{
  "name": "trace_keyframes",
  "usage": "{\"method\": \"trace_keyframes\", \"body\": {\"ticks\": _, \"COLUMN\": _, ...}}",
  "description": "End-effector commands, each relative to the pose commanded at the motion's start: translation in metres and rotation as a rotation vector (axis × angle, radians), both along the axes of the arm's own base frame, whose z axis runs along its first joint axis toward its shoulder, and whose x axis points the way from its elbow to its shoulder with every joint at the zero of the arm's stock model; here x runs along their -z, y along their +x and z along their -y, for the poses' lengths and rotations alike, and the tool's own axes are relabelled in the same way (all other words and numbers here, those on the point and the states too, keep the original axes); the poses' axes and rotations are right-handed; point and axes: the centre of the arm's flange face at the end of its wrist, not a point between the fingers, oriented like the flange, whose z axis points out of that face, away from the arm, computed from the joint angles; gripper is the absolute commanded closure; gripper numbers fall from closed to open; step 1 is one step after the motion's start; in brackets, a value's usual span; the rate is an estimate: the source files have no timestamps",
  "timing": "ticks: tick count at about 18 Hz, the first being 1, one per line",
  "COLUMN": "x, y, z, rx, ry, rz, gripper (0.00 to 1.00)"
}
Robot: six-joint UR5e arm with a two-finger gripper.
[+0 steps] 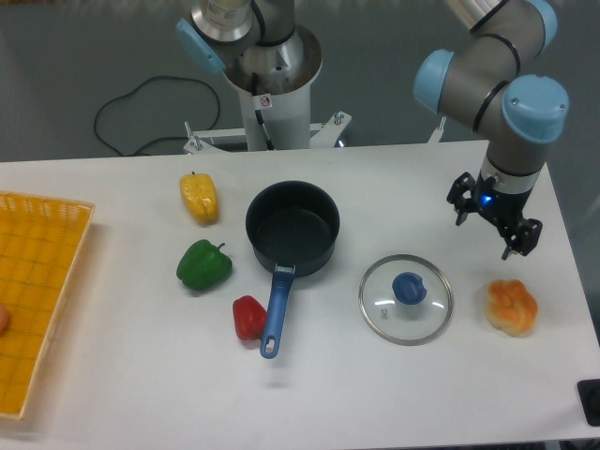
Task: Pick up the bread
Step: 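Move the open gripper down over the orange bread roll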
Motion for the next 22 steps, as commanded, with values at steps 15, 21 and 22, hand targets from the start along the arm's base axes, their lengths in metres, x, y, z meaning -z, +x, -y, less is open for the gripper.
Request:
{"method": "trace_keyframes", "body": {"ticks": 15, "x": 0.020, "y": -0.018, "z": 0.012, "rx": -0.223, "ry": 0.021, "rz": 0.014, "gripper": 0.00}}
{"method": "trace_keyframes", "body": {"ticks": 21, "x": 0.024, "y": -0.029, "z": -0.001, "rx": -0.450, "ry": 0.061, "rz": 0.023, "gripper": 0.00}}
{"method": "trace_keyframes", "body": {"ticks": 22, "x": 0.025, "y": -0.033, "z": -0.007, "rx": -0.457, "ry": 0.071, "rz": 0.009, "gripper": 0.00}}
